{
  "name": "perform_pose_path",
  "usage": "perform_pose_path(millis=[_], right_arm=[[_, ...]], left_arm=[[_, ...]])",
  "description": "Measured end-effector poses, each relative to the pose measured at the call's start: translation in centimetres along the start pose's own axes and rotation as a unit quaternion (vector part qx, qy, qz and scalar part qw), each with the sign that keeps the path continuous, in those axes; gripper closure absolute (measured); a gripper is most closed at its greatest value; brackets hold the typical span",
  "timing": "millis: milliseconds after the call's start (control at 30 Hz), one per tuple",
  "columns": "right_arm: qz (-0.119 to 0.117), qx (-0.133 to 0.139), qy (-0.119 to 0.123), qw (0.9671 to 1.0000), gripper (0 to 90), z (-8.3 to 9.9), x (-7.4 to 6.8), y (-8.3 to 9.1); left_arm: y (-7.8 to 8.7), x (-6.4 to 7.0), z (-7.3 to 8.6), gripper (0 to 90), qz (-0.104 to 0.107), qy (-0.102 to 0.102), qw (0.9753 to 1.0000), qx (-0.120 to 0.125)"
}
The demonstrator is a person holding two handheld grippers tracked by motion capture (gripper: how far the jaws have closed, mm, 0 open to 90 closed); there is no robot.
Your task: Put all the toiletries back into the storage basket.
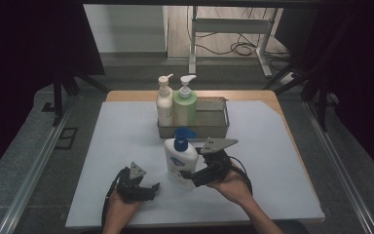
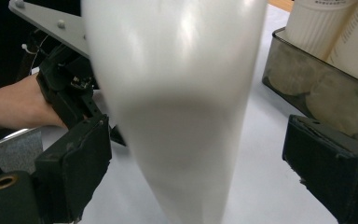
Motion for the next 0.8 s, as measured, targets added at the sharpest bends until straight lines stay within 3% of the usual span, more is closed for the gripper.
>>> perform_pose_path(millis=[533,800], right_arm=[[0.024,-0.001,0.028,0.9993,14.2,-1.2,-0.6,-2.0],[0.031,0.001,0.039,0.9988,24.7,-1.3,-0.8,-2.5]], left_arm=[[0.0,0.0,0.0,11.9,0.0,0.0,1.0,0.0],[0.0,0.0,0.0,11.9,0.0,0.0,1.0,0.0]])
Point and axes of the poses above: each handheld gripper's, and its own axes: y roughly backward along the jaws, z roughly out of its underside, x roughly to its right, the point moved 3 cm from there along -y, roughly forward along the jaws, and after that the axes turned 8 degrees about x, right-handed, at the moved point
